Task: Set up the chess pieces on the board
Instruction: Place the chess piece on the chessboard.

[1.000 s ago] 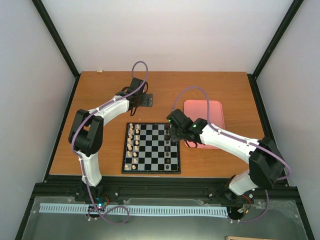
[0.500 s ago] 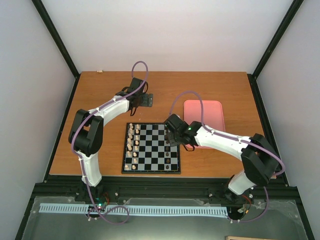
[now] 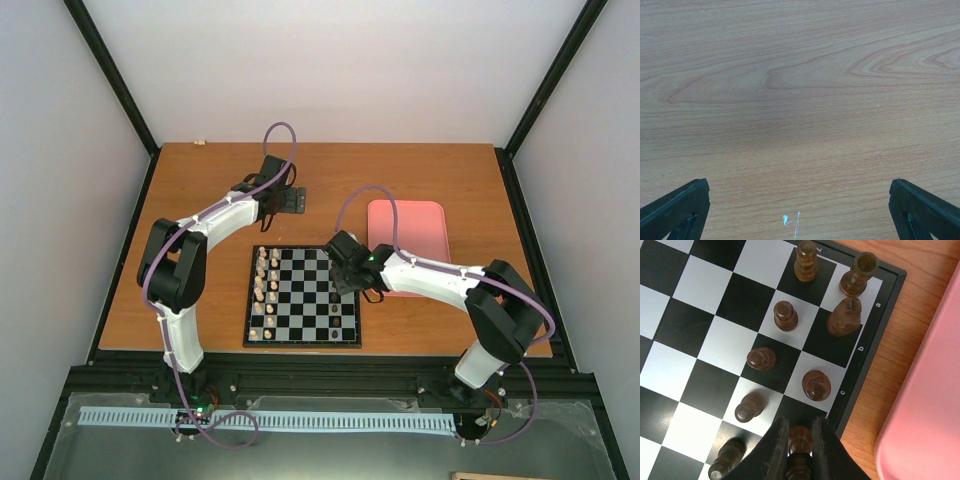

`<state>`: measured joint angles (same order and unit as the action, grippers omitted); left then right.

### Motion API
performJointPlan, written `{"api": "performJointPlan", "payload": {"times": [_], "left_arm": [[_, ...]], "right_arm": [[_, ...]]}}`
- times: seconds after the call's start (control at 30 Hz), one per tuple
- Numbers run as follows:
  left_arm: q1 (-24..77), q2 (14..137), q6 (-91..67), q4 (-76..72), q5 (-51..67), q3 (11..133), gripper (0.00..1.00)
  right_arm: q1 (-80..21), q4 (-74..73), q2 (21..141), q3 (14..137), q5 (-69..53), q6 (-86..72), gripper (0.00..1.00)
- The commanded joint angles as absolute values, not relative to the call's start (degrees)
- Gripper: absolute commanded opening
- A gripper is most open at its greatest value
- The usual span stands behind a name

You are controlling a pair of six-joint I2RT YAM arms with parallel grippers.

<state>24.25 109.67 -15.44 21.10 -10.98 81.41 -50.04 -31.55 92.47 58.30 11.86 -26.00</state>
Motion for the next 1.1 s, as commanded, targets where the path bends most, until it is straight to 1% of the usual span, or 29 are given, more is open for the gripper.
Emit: {"api": "performJointPlan", "payload": {"times": [0.0, 1.07], "left_arm": [[24.0, 110.2, -16.0, 21.7, -11.6, 83.6, 1.0], [24.0, 110.5, -16.0, 21.6, -11.4, 83.9, 1.0]], "right_arm": [[-50.7, -30.0, 93.8, 58.7, 12.8, -26.7, 0.08], [-50.6, -27.8, 96.4, 58.1, 13.7, -26.5, 0.09]]}}
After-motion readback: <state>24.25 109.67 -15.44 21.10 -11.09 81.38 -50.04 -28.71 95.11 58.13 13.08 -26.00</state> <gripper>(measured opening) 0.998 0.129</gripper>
